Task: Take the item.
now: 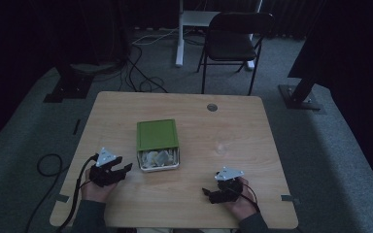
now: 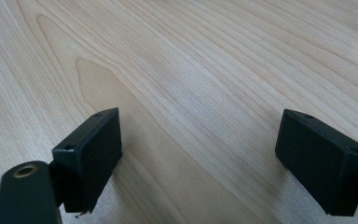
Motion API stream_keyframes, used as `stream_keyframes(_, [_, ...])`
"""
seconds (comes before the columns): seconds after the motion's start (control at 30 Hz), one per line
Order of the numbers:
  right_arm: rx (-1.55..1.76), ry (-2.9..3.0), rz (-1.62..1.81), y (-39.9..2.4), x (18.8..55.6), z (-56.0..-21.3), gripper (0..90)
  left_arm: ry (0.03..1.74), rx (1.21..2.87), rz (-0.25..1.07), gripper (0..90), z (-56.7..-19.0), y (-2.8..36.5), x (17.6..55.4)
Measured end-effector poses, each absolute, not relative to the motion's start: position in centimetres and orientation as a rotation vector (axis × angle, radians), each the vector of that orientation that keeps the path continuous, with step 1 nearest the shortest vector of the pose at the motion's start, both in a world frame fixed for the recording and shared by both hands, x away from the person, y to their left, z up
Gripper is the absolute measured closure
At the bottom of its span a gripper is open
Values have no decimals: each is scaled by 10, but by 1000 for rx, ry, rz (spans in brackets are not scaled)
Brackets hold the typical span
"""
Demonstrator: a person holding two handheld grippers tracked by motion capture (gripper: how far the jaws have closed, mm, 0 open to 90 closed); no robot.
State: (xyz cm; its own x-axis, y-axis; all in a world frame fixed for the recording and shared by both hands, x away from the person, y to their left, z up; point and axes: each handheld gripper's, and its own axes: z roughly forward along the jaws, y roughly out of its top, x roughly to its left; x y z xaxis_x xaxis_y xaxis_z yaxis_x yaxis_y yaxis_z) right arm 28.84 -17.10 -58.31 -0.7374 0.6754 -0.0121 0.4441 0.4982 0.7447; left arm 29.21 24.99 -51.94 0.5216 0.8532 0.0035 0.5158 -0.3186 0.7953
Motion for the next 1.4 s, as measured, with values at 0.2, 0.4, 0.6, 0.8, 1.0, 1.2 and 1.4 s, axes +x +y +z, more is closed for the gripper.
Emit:
stream_keyframes(0.2, [943, 2443, 1084, -171, 288, -583, 140, 1078, 2008, 566, 507, -514, 245, 287])
stream_keyframes(0.4, [942, 2444, 1084, -171, 288, -583, 140, 1034, 2041, 563, 540, -509, 237, 280])
stream_keyframes(0.6, [942, 2444, 1084, -171, 288, -583, 140, 990, 2067, 547, 556, -505, 226, 275])
stream_keyframes(0.8, [942, 2443, 1084, -171, 288, -583, 140, 944, 2082, 536, 603, -501, 218, 271])
stream_keyframes(1.0, [942, 2444, 1084, -171, 288, -583, 140, 880, 2109, 515, 638, -495, 206, 266])
stream_keyframes(1.2, [942, 2444, 1084, -171, 288, -583, 140, 828, 2143, 494, 635, -499, 187, 269])
stream_keyframes(1.4, [942, 2444, 1084, -171, 288, -583, 140, 821, 2150, 490, 602, -506, 170, 278])
